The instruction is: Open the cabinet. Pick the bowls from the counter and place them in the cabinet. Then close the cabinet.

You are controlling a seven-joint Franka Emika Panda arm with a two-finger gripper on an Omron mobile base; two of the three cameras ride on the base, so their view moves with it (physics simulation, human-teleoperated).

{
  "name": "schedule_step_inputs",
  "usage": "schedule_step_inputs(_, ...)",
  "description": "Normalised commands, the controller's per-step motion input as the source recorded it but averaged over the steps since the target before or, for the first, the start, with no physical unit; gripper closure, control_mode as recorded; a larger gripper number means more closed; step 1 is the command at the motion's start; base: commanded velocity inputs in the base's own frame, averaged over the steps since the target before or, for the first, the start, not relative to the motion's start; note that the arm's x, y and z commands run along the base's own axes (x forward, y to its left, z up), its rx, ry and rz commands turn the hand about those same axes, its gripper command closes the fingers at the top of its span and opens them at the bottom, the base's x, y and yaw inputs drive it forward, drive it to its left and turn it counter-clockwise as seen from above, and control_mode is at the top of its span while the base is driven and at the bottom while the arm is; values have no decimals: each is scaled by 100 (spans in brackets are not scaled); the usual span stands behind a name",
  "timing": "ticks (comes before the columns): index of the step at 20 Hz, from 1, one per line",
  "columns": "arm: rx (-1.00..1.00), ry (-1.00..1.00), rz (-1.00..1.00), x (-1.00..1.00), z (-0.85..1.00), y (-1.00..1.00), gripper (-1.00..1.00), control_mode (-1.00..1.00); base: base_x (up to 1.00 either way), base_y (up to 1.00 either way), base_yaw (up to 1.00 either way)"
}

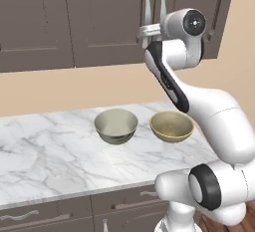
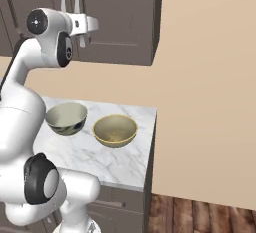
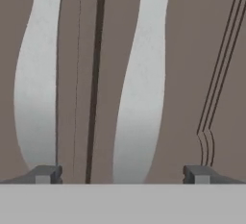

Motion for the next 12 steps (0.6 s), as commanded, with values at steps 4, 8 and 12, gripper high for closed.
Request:
schedule_step_inputs(4,6,0,0,92,-1,0,-100,-100,0,0,0)
schedule_step_inputs(8,6,0,0,99,-29,-7,100,-100,0,0,0)
schedule_step_inputs(12,7,-4,0,37,-28,-72,100,-100,0,0,0)
